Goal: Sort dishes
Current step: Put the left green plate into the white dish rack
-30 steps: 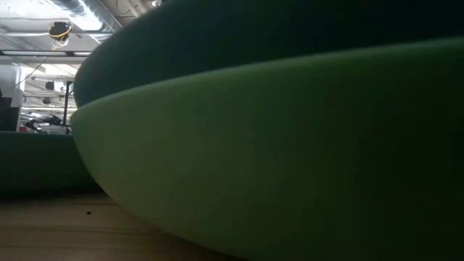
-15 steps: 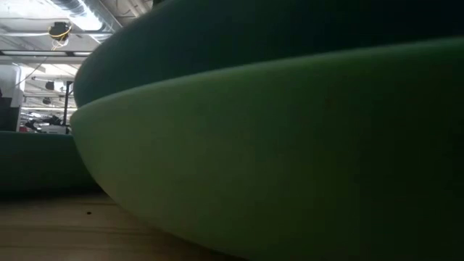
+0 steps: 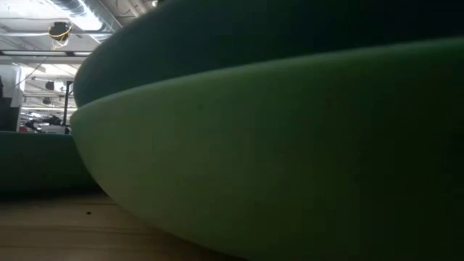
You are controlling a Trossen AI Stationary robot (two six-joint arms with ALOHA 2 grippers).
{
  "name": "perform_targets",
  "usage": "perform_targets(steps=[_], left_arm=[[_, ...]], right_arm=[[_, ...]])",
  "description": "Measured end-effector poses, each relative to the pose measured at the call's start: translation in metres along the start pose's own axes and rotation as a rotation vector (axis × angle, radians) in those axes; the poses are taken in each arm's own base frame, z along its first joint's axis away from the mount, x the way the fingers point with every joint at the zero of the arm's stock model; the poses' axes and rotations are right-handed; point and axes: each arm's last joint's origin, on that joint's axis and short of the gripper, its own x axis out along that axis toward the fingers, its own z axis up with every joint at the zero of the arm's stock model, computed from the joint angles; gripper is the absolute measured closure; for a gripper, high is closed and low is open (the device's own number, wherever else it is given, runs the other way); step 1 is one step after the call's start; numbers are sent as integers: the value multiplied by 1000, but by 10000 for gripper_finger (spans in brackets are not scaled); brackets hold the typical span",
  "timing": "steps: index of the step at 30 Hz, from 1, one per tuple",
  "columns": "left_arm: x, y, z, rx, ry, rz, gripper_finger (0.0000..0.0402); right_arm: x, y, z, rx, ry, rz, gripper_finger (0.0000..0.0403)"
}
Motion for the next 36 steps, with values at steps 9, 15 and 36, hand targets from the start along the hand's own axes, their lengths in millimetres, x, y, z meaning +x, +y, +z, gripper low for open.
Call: perform_targets(steps=[9,15,36], left_arm=[[6,9,17,14,15,31,373],[9,17,30,-27,12,42,373],[49,26,20,11,111,200,373]], right_arm=[[0,4,-6,-48,41,62,188],[1,3,0,-115,-29,85,188],[0,5,-2,-163,-23,126,188]])
